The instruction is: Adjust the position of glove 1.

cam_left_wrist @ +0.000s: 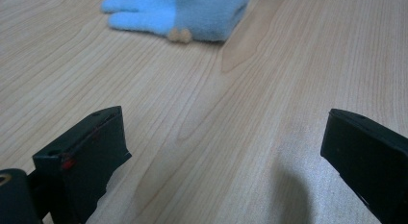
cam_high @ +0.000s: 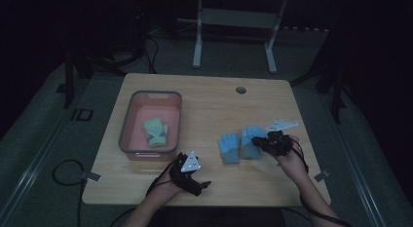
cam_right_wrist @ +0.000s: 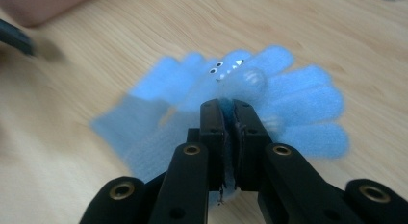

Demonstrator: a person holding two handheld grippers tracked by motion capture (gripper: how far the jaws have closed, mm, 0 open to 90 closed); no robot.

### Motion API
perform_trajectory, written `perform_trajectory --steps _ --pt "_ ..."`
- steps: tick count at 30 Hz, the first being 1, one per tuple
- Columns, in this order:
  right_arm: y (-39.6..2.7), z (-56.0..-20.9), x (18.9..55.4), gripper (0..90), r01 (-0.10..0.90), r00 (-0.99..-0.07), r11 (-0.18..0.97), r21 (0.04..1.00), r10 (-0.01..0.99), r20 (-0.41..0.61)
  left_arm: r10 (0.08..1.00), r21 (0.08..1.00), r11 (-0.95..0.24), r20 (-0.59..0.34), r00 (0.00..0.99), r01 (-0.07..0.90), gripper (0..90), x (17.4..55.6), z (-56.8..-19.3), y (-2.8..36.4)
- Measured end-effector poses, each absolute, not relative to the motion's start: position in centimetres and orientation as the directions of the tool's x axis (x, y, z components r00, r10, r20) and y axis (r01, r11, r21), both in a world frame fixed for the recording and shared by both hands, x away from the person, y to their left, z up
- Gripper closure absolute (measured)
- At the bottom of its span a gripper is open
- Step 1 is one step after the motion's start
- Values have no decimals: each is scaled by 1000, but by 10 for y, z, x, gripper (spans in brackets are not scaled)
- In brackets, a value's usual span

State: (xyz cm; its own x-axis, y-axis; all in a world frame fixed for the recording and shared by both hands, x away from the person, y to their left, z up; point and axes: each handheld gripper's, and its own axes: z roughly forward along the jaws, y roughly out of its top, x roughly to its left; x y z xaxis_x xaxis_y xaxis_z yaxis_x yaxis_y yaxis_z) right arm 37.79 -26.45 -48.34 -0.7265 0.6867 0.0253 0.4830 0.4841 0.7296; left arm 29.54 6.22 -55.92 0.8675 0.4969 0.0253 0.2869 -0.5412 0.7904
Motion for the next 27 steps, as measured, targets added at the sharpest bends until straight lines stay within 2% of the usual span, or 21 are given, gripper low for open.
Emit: perform_trajectory --steps 6,11,20,27 --pt "-245 -468 375 847 437 -781 487 756 623 50 496 791 -543 31 868 282 20 295 -559 62" --pt "-233 -468 376 847 416 -809 508 755 585 52 499 795 -537 28 866 283 20 295 -559 63" --pt "-215 -490 390 844 423 -847 541 727 521 106 495 795 -543 43 868 271 20 294 -559 62" --pt "-208 -517 401 835 444 -847 587 677 521 104 495 790 -550 46 868 271 20 294 -559 61"
